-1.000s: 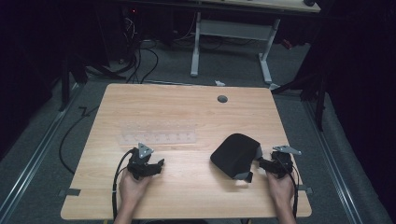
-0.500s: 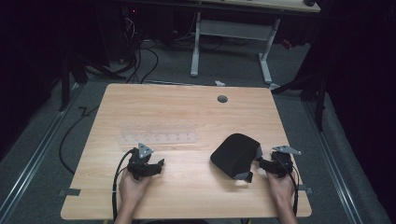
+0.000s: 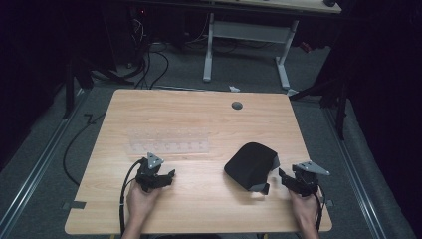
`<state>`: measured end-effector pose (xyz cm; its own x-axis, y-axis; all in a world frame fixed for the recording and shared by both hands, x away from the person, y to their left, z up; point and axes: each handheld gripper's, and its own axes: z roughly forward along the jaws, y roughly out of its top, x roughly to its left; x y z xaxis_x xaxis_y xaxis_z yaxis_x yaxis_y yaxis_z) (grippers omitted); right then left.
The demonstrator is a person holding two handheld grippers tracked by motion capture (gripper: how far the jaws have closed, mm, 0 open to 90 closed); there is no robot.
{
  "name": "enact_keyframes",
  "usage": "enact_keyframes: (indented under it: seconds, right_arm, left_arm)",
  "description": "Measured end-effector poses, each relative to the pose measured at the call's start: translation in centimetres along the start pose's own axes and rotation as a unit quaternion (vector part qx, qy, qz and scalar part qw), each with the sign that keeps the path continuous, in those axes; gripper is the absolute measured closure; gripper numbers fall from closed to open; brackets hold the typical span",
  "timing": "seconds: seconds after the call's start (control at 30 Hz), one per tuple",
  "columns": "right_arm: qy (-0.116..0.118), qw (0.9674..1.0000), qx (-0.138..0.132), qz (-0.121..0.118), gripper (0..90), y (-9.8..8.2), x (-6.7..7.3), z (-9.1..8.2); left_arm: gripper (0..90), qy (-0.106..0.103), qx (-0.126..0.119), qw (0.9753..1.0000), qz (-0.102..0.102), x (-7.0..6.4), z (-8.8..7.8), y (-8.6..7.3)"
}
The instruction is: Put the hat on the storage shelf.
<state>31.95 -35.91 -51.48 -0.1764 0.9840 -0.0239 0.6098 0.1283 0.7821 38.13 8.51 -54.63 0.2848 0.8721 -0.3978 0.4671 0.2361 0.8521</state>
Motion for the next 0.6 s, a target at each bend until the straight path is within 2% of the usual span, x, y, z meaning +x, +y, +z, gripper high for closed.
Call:
enact_keyframes:
  seconds: [0.07, 0.1, 0.13, 0.17, 0.2, 0.23, 0.3, 0.33, 0.4, 0.6]
  right_arm:
    - [0.004, 1.0000, -0.004, 0.000, 41.5, -0.1, 0.0, -0.3]
    - [0.019, 0.9997, -0.013, 0.007, 41.2, -0.2, 0.1, -0.9]
    - [0.019, 0.9997, -0.013, 0.007, 41.2, -0.2, 0.1, -0.9]
    - [0.032, 0.9992, -0.020, 0.009, 40.1, -0.2, 0.3, -1.4]
    - [0.032, 0.9992, -0.020, 0.009, 40.1, -0.2, 0.3, -1.4]
    - [0.044, 0.9987, -0.025, 0.009, 38.4, 0.0, 0.5, -1.8]
    - [0.053, 0.9981, -0.030, 0.007, 37.2, 0.3, 0.8, -1.9]
    - [0.053, 0.9981, -0.030, 0.007, 37.2, 0.3, 0.8, -1.9]
    - [0.072, 0.9969, -0.027, 0.012, 33.8, 0.7, 1.1, -1.7]
    - [0.087, 0.9959, -0.022, 0.016, 31.8, 1.6, 1.4, -0.8]
  left_arm:
    - [29.2, 0.000, 0.000, 1.0000, 0.000, 0.0, 0.0, 0.0]
    - [29.2, 0.000, 0.000, 1.0000, 0.000, 0.0, 0.0, 0.0]
    - [29.2, 0.000, 0.000, 1.0000, -0.001, 0.0, 0.0, 0.0]
    - [29.2, 0.000, 0.000, 1.0000, 0.000, 0.0, 0.0, 0.0]
    - [29.2, 0.000, 0.000, 1.0000, 0.000, 0.0, 0.0, 0.0]
    - [29.2, 0.000, 0.000, 1.0000, 0.000, 0.0, 0.0, 0.0]
    - [29.2, 0.000, 0.000, 1.0000, 0.000, 0.0, 0.0, 0.0]
    - [29.2, 0.000, 0.000, 1.0000, 0.000, 0.0, 0.0, 0.0]
    - [29.2, 0.000, -0.001, 1.0000, 0.000, 0.0, 0.0, 0.0]
    - [28.8, 0.000, 0.000, 1.0000, 0.000, 0.0, 0.0, 0.0]
